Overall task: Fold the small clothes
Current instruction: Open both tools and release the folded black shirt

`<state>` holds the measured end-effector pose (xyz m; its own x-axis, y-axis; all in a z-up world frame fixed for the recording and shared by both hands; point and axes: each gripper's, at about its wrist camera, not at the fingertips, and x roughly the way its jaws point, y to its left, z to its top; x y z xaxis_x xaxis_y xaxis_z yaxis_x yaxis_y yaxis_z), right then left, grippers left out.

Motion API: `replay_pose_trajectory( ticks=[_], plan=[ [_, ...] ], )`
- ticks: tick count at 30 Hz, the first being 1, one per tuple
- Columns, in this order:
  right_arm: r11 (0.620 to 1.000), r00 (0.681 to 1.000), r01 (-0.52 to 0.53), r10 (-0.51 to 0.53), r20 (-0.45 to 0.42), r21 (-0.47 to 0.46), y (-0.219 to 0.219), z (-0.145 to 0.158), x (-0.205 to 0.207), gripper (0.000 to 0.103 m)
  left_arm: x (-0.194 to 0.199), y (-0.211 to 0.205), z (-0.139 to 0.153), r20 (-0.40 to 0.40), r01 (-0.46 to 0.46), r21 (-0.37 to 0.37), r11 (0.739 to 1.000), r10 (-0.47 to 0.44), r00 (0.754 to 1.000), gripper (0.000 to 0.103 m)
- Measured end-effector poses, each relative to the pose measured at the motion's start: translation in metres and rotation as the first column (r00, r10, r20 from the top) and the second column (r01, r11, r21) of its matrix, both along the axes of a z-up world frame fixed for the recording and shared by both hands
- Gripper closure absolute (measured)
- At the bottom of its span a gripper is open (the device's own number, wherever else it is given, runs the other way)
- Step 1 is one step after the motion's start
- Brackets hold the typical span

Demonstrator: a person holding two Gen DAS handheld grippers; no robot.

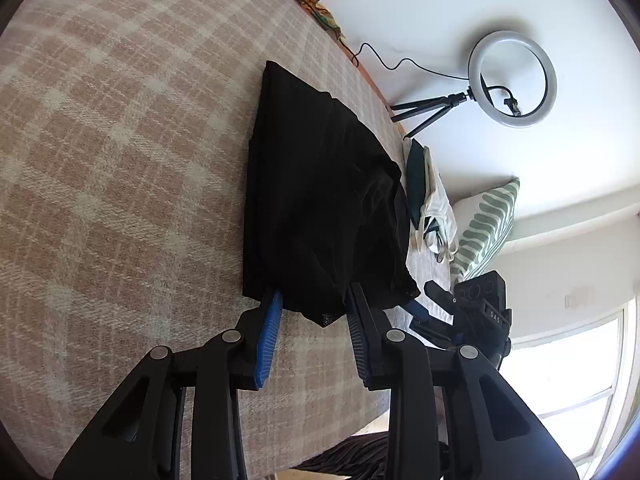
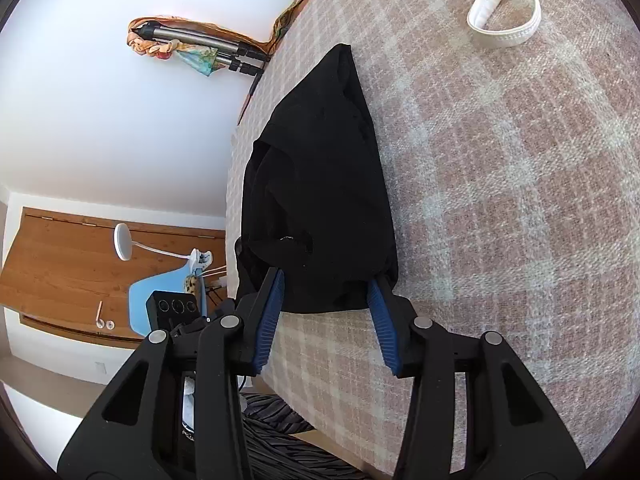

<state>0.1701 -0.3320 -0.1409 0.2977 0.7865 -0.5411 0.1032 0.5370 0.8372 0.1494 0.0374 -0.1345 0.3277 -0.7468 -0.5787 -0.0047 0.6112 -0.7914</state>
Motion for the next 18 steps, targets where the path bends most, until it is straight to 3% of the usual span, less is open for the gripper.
replay_pose_trajectory(
  ticks=[1,2,4,10,12,14,18],
  plan=[
    [1.000,1.000,0.002,-0.002,0.000,0.000,-0.004,-0.001,-0.002,0.061,-0.001,-0.002,0.001,0.012,0.004,0.012,1.000,-0.004,1.000,0.091],
    [1.000,1.000,0.000,0.000,0.004,-0.004,-0.003,0.000,-0.002,0.065,-0.001,-0.003,0.001,0.023,0.013,0.027,1.000,-0.014,1.000,0.098],
    [1.000,1.000,-0.009,0.009,0.015,-0.018,-0.002,0.002,-0.002,0.090,-0.002,-0.005,0.006,0.055,0.015,0.073,0.997,-0.019,0.998,0.100],
    [0.998,0.995,-0.024,0.030,0.093,-0.057,-0.002,0.024,-0.007,0.097,-0.007,0.000,0.036,0.169,0.026,0.141,0.990,-0.050,0.984,0.100],
    [0.995,0.993,-0.031,0.041,0.114,-0.090,-0.003,0.028,-0.010,0.097,-0.013,-0.004,0.039,0.203,0.048,0.220,0.974,-0.093,0.975,0.100],
    [0.991,0.994,-0.039,0.052,0.096,-0.131,-0.004,0.021,-0.012,0.097,-0.016,-0.008,0.024,0.176,0.082,0.292,0.953,-0.138,0.975,0.100],
    [0.987,0.998,-0.051,0.057,0.033,-0.152,-0.006,0.007,-0.012,0.097,-0.020,-0.003,-0.002,0.121,0.090,0.328,0.940,-0.136,0.983,0.100]
  ],
)
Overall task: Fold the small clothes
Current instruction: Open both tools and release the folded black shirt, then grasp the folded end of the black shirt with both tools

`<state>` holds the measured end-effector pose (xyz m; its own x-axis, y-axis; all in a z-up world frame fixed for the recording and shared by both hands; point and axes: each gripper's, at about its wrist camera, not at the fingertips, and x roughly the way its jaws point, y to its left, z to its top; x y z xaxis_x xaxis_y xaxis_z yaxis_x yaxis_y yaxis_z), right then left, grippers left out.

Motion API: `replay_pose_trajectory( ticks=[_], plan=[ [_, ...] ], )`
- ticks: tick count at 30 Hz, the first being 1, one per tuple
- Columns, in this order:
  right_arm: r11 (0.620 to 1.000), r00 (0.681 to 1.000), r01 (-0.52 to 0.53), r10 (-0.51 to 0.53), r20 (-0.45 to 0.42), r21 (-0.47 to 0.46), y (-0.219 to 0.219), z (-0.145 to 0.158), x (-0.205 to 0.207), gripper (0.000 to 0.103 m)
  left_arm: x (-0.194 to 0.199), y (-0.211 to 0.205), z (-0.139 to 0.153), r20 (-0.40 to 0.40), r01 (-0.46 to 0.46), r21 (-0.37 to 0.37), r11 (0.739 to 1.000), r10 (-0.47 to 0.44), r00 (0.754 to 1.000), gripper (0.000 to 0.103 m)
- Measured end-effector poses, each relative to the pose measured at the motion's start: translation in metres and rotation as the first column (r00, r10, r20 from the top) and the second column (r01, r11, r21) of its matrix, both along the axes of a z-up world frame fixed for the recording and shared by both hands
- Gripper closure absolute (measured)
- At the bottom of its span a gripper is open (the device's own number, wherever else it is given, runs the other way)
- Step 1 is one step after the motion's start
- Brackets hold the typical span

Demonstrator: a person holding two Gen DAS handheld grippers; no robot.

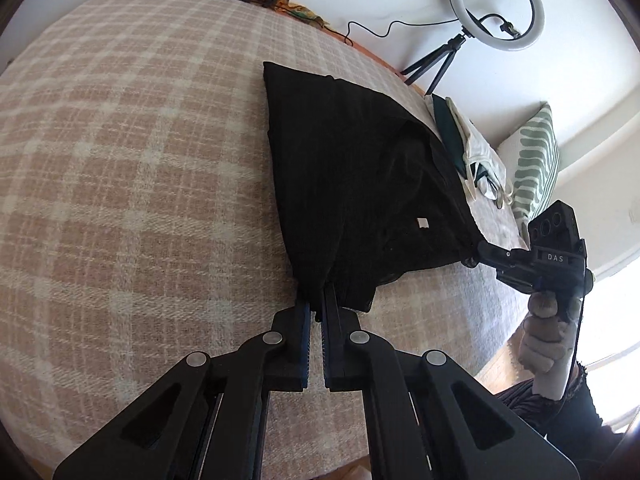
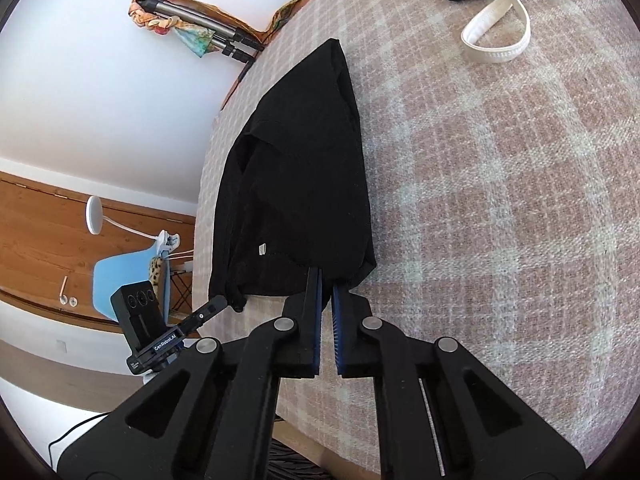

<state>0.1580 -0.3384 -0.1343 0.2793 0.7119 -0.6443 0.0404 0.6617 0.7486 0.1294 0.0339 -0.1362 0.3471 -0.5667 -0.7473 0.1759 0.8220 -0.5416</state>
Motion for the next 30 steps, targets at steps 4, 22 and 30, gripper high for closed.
replay_pose_trajectory(
  ticks=[4,22,30],
  plan=[
    [1.000,1.000,0.014,-0.014,0.017,0.007,-0.011,0.007,-0.002,0.097,-0.002,0.007,0.010,0.032,0.006,0.007,1.000,-0.006,0.999,0.100],
    [0.996,0.981,0.025,-0.008,0.194,-0.089,-0.025,0.049,0.042,0.067,0.075,0.027,0.047,0.109,-0.141,-0.004,0.990,0.141,0.984,0.076],
    [0.997,0.984,0.063,-0.053,0.171,-0.053,-0.016,0.030,0.107,0.067,0.111,0.009,0.030,0.076,-0.145,-0.035,0.989,0.148,0.986,0.076]
  ],
)
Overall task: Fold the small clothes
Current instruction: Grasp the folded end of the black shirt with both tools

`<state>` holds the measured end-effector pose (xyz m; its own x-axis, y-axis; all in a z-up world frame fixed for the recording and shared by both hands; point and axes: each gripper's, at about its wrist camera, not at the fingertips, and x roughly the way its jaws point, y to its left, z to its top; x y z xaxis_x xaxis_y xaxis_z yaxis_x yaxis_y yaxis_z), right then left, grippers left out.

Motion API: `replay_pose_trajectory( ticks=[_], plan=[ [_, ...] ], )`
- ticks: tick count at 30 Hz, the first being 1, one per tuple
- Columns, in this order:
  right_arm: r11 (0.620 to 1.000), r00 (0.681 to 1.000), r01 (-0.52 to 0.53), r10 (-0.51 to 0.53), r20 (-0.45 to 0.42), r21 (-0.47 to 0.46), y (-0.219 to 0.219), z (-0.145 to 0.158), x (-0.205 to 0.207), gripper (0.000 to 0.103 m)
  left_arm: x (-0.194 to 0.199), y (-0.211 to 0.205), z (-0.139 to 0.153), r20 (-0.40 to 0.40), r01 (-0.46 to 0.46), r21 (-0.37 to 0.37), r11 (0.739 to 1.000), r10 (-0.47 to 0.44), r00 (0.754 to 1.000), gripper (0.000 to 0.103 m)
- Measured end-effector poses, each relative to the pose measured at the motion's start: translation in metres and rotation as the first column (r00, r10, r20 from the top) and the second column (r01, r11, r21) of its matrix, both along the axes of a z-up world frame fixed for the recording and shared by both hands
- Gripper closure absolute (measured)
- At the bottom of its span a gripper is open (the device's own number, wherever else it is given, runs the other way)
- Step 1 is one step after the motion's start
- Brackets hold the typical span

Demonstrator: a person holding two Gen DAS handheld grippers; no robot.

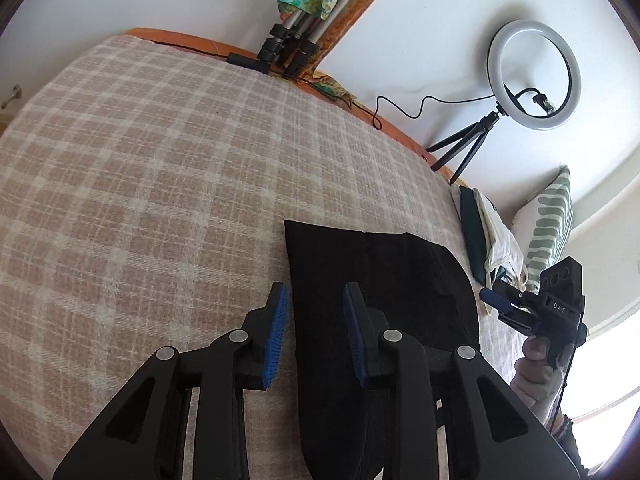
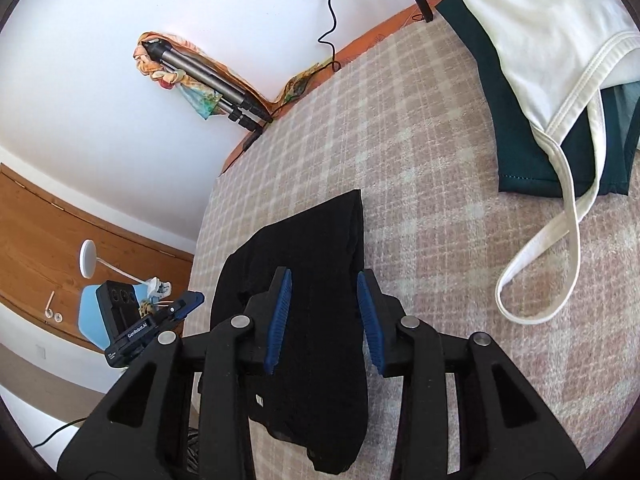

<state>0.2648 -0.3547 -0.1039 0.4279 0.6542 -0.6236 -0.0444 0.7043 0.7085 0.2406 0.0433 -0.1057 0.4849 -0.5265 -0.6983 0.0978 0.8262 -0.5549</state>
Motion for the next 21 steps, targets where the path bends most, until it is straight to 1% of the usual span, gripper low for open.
replay_pose_trajectory(
  ticks=[5,9,12,13,17,18,20,21],
  plan=[
    [0.998,0.998,0.040,-0.038,-0.055,0.047,-0.003,-0.028,0.031,0.066,0.024,0.006,-0.021,-0.068,-0.052,-0.075,0.996,0.047,0.997,0.076],
    [0.993,0.994,0.069,-0.060,-0.089,0.097,-0.006,-0.045,0.049,0.066,0.040,0.006,-0.031,-0.096,-0.075,-0.134,0.988,0.062,0.993,0.076],
    [0.990,0.994,0.063,-0.051,-0.097,0.126,-0.002,-0.052,0.059,0.066,0.049,0.004,-0.039,-0.120,-0.079,-0.167,0.983,0.059,0.991,0.076],
    [0.990,0.995,0.062,-0.051,-0.090,0.126,-0.001,-0.052,0.061,0.066,0.051,0.003,-0.040,-0.119,-0.078,-0.183,0.980,0.056,0.991,0.076],
    [0.991,0.997,0.038,-0.028,-0.077,0.130,0.008,-0.053,0.068,0.066,0.057,-0.002,-0.039,-0.099,-0.059,-0.191,0.980,0.040,0.994,0.076],
    [0.991,0.997,0.032,-0.024,-0.071,0.127,0.010,-0.053,0.069,0.066,0.058,-0.003,-0.040,-0.099,-0.057,-0.200,0.978,0.038,0.994,0.079],
    [0.992,0.998,0.022,-0.014,-0.064,0.127,0.014,-0.053,0.070,0.066,0.057,-0.004,-0.040,-0.088,-0.055,-0.189,0.980,0.038,0.995,0.082],
    [0.992,0.998,0.019,-0.011,-0.062,0.126,0.015,-0.053,0.071,0.067,0.057,-0.005,-0.040,-0.085,-0.047,-0.182,0.982,0.032,0.996,0.094]
  ],
)
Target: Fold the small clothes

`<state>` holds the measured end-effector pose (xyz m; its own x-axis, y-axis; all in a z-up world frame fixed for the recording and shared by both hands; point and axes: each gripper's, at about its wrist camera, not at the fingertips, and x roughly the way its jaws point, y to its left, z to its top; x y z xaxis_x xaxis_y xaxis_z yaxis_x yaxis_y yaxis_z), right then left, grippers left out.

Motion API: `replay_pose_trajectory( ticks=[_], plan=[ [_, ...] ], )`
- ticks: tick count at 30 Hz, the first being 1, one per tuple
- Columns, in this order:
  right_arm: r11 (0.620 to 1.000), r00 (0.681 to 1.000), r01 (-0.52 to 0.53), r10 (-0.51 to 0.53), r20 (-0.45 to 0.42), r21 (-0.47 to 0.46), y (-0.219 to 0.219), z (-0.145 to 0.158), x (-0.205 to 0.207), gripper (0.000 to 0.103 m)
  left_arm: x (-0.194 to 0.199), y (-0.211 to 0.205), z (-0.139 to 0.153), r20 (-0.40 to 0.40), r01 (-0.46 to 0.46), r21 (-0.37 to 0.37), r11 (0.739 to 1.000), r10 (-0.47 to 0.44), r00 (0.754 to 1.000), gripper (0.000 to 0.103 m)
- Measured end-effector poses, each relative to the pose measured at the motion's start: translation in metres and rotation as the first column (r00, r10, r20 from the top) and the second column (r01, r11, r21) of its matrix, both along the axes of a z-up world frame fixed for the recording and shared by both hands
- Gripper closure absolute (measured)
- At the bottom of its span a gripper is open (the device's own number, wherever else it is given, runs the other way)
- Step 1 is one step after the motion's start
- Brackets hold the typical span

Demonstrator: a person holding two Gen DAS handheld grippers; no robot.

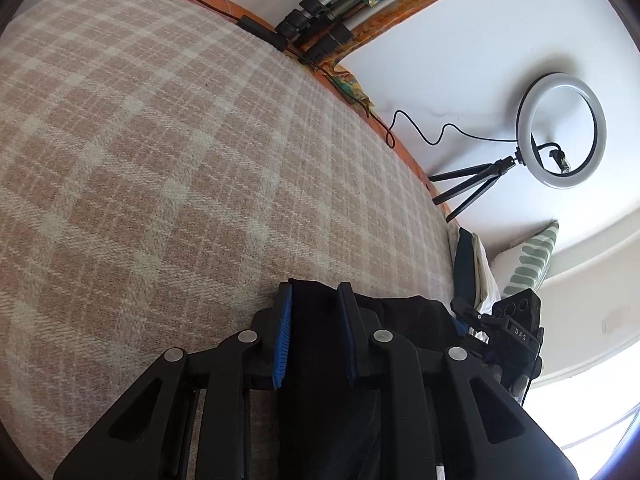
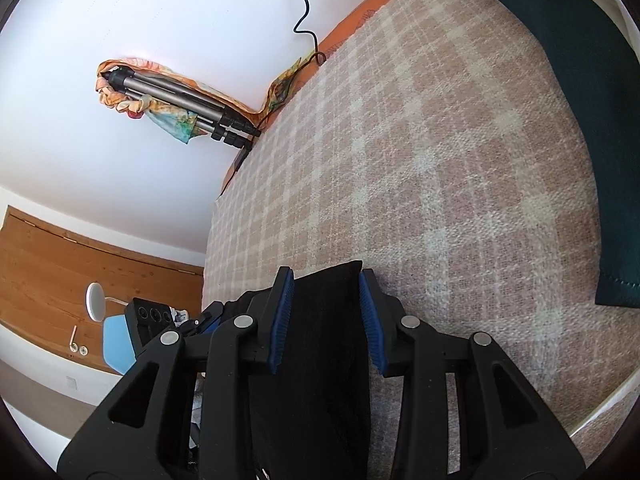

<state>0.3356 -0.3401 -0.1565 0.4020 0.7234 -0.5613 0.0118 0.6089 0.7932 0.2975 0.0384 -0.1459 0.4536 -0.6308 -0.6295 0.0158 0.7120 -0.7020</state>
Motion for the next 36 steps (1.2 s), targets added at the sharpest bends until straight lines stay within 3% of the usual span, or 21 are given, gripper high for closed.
replay_pose_trajectory(
  ticks=[3,7,9,12,14,18,20,23,25,26,27,28,34,36],
  plan=[
    [1.000,1.000,-0.007,0.007,0.007,-0.009,0.003,0.002,0.000,0.092,-0.003,-0.001,0.004,0.023,-0.017,0.032,0.999,0.016,1.000,0.098],
    [0.993,0.997,0.042,-0.034,0.067,-0.114,-0.001,0.019,-0.005,0.100,-0.010,0.002,0.016,0.082,-0.065,0.102,0.993,0.057,0.995,0.098],
    [0.982,0.993,0.092,-0.079,0.083,-0.165,-0.009,0.024,-0.006,0.100,-0.010,0.002,0.015,0.096,-0.067,0.130,0.989,0.054,0.994,0.099],
    [0.975,0.991,0.123,-0.111,0.073,-0.185,-0.020,0.025,-0.005,0.100,-0.008,0.002,0.008,0.078,-0.062,0.113,0.992,0.053,0.996,0.099],
    [0.985,0.995,0.084,-0.073,0.073,-0.149,-0.018,0.027,-0.004,0.100,-0.007,0.002,0.008,0.066,-0.067,0.119,0.991,0.060,0.996,0.099],
    [0.985,0.997,0.024,-0.011,0.082,-0.168,-0.002,0.034,-0.006,0.100,-0.005,0.001,0.016,0.081,-0.087,0.201,0.976,0.072,0.994,0.095],
    [0.980,0.996,-0.007,0.025,0.087,-0.197,0.006,0.037,-0.008,0.099,-0.007,0.003,0.020,0.093,-0.085,0.195,0.977,0.068,0.993,0.094],
    [0.976,0.996,-0.023,0.040,0.075,-0.215,0.008,0.039,-0.014,0.096,-0.008,0.006,0.025,0.086,-0.062,0.165,0.984,0.049,0.995,0.090],
    [0.976,0.997,-0.031,0.045,0.059,-0.217,0.005,0.040,-0.022,0.081,-0.010,0.008,0.026,0.073,-0.052,0.157,0.986,0.041,0.996,0.066],
    [0.974,0.997,-0.036,0.050,0.055,-0.222,0.004,0.041,-0.027,0.075,-0.012,0.010,0.026,0.074,-0.051,0.148,0.988,0.040,0.996,0.063],
    [0.972,0.997,-0.039,0.052,0.053,-0.232,0.002,0.043,-0.034,0.064,-0.014,0.011,0.025,0.075,-0.047,0.140,0.989,0.036,0.997,0.062],
    [0.969,0.997,-0.042,0.056,0.050,-0.244,0.001,0.044,-0.041,0.060,-0.015,0.012,0.024,0.068,-0.037,0.136,0.990,0.028,0.997,0.062],
    [0.960,0.996,-0.094,0.092,-0.020,-0.264,-0.003,0.037,-0.087,0.058,-0.018,0.019,0.013,0.017,-0.019,0.076,0.997,0.018,1.000,0.062],
    [0.962,0.994,-0.107,0.097,-0.049,-0.252,-0.005,0.032,-0.102,0.049,-0.017,0.020,0.007,-0.015,-0.014,0.045,0.999,0.015,1.000,0.062]
  ],
)
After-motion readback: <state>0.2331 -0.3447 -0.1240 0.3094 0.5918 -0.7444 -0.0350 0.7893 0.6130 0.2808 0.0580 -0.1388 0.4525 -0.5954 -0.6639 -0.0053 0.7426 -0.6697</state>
